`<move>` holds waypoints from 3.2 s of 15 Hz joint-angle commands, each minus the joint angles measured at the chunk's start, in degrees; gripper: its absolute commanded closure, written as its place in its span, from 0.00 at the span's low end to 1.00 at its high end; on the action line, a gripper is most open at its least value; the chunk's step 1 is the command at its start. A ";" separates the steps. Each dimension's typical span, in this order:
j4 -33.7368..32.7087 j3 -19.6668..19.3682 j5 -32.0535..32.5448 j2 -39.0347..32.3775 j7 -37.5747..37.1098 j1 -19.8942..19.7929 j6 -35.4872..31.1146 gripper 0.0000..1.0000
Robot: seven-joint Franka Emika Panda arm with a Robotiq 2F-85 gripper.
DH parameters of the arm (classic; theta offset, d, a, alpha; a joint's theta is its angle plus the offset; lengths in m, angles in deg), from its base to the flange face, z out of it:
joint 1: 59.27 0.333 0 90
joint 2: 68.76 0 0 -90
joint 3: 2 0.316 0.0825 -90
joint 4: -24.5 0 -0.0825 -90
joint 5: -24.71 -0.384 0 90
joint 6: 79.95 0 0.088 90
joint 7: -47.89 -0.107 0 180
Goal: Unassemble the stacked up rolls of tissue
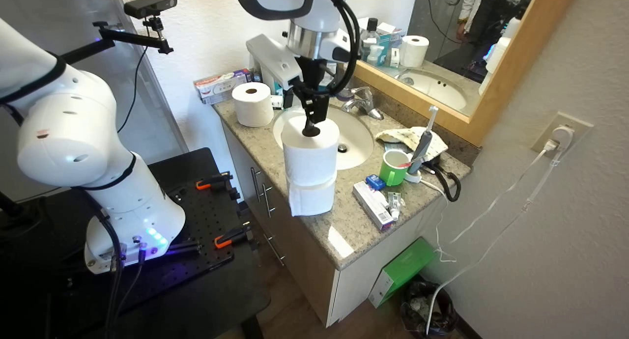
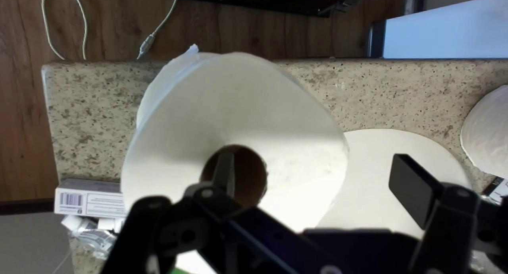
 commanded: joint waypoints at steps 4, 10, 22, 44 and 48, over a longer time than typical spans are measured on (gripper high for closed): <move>0.03 -0.30 -0.47 -1.43 1.56 0.05 -0.57 0.00; -0.67 -0.16 -0.69 -2.40 3.09 0.47 -0.32 0.00; -0.79 -0.22 -2.70 -4.95 7.96 1.02 -0.63 0.26; -1.26 -0.23 0.73 2.69 6.16 -0.02 1.78 0.89; -2.38 0.92 2.35 5.56 5.75 0.94 2.22 0.89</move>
